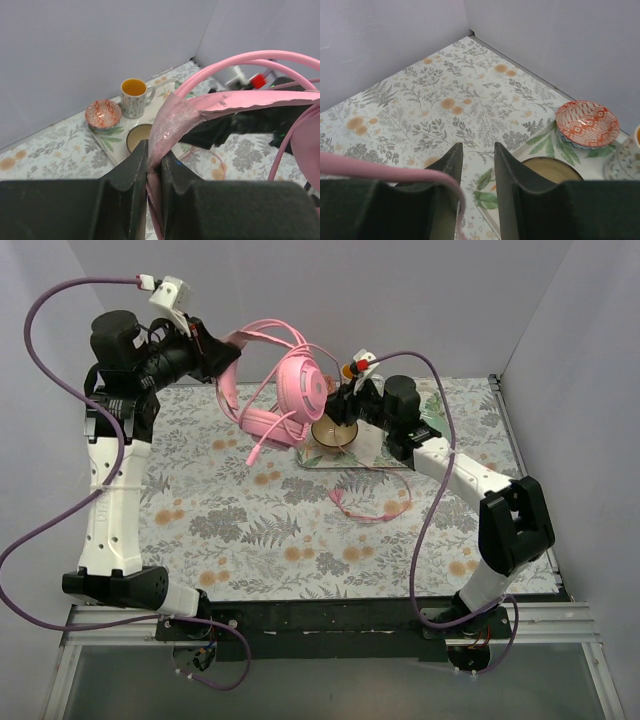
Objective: Wrap the headphones
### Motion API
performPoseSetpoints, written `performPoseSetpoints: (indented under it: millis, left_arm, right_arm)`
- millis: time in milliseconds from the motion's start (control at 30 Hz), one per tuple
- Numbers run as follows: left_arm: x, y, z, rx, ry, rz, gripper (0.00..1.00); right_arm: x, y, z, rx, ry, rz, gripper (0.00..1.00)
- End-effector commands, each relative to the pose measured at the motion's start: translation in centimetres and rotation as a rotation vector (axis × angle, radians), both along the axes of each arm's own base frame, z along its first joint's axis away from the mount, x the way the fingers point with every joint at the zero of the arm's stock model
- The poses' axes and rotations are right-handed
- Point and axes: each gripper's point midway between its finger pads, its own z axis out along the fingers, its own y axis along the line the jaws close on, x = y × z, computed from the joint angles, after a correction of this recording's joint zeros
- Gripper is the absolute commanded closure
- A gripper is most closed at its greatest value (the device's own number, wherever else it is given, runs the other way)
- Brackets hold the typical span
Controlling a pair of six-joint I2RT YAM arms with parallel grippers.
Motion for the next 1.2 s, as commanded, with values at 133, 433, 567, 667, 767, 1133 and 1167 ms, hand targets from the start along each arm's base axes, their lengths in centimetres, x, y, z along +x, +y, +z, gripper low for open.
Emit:
performPoseSetpoints:
  millis: [133,433,567,667,767,1133,1167]
  left_arm:
    - [-3.5,-0.7,7.3,-0.176,-0.039,-0.016,1.0]
    - [-4.1,0.1,13.4,-0.266,-0.155,0.032,1.0]
    - [-2.6,0.7,13.3,-0.33,-0.11,0.065,1.0]
    - [-0.4,2.1,12.6,-0.395,-0.05,0.101,1.0]
    - [1.6,5.5,11.6,-0.505,0.051,0.12,1.0]
    - [3.8,9.1,9.9,-0.603,0.123,0.179,1.0]
    - [4.4,10.1,9.9,-0.614,0.104,0.235,1.0]
  right_arm:
    - [-1.4,4.5,-4.0,0.047,0.016,0.102,0.49]
    - [-3.5,3.2,-12.4,-0.036,0.155,0.088,0.47]
    - [-5.3,1.8,-15.1,-0.062,0.203,0.06,0.47]
    - [-6.6,1.6,-16.8,-0.078,0.256,0.065,0.53]
    - [-7.6,2.6,-18.3,-0.116,0.282,0.095,0.8]
    - [-8.8,10.6,-20.9,-0.304,0.441,0.181,0.99]
    - [-9.2,11.2,-21.0,-0.326,0.44,0.191,0.99]
